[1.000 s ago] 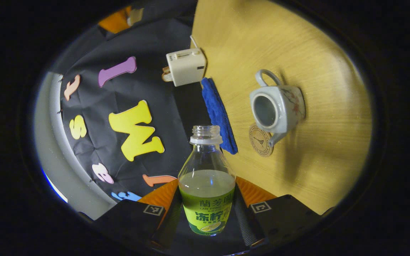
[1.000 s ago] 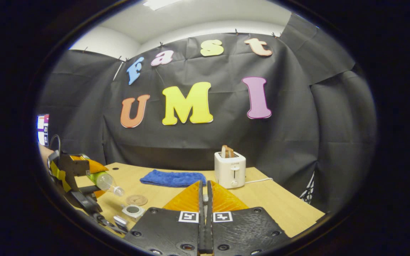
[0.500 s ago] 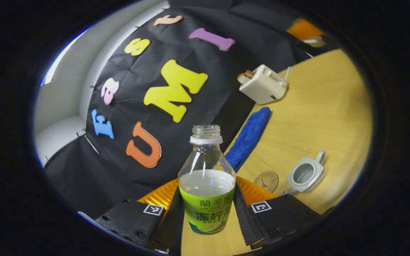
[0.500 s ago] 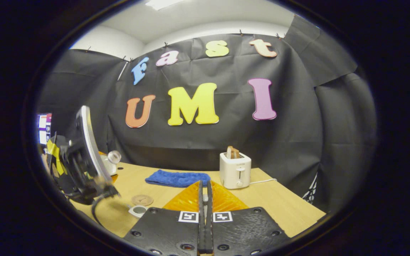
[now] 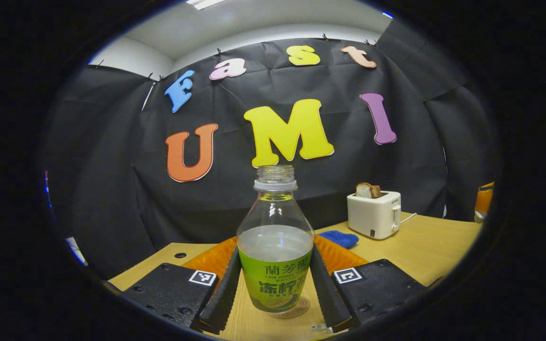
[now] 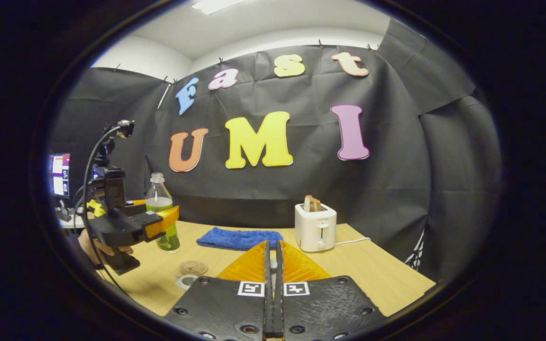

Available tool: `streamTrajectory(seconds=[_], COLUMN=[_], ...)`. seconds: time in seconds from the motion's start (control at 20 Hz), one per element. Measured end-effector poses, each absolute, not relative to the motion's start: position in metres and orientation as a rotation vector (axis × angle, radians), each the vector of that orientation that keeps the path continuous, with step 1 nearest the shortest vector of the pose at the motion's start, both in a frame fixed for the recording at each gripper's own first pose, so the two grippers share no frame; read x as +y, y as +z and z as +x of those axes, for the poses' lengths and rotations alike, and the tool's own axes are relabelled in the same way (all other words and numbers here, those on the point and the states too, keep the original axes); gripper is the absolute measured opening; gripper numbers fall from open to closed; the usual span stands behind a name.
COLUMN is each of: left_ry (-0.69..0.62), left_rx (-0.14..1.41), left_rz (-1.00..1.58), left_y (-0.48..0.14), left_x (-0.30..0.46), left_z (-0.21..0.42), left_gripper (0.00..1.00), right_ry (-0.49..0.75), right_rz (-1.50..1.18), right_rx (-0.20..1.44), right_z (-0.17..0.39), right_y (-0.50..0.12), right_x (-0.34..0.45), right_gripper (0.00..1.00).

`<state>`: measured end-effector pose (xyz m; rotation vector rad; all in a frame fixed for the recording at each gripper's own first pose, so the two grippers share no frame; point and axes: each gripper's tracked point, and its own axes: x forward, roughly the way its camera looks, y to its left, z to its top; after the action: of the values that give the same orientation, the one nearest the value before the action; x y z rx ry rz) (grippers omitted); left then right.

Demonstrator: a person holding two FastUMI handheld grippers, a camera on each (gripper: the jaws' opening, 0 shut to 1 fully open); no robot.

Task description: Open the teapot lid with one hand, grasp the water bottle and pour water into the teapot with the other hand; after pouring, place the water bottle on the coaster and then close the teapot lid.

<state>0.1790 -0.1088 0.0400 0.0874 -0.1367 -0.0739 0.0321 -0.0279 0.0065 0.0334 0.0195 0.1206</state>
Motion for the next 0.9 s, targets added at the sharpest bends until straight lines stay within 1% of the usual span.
streamTrajectory(seconds=[0.1, 0.3, 0.5, 0.75, 0.85, 0.9], left_ry=[-0.094, -0.036, -0.045, -0.042, -0.067, -0.069], left_rx=[-0.122, -0.026, 0.047, 0.015, 0.028, 0.029], left_rz=[0.051, 0.009, -0.070, -0.037, -0.049, -0.058], left_y=[0.024, -0.027, -0.060, -0.059, -0.063, -0.063], left_x=[-0.115, -0.103, -0.108, -0.111, -0.116, -0.116], left_z=[0.197, 0.224, 0.234, 0.237, 0.234, 0.234], left_gripper=[0.75, 0.76, 0.76, 0.78, 0.80, 0.84], right_ry=[0.115, 0.111, 0.111, 0.118, 0.118, 0.119], right_rz=[0.027, 0.028, 0.026, 0.016, 0.012, 0.010], right_rx=[0.014, 0.034, 0.047, 0.053, 0.053, 0.052], right_z=[0.033, 0.039, 0.042, 0.044, 0.044, 0.043], right_y=[0.007, -0.001, -0.008, -0.010, -0.010, -0.010], right_x=[-0.030, -0.030, -0.027, -0.024, -0.023, -0.022], right_gripper=[0.00, 0.00, 0.00, 0.00, 0.00, 0.00])
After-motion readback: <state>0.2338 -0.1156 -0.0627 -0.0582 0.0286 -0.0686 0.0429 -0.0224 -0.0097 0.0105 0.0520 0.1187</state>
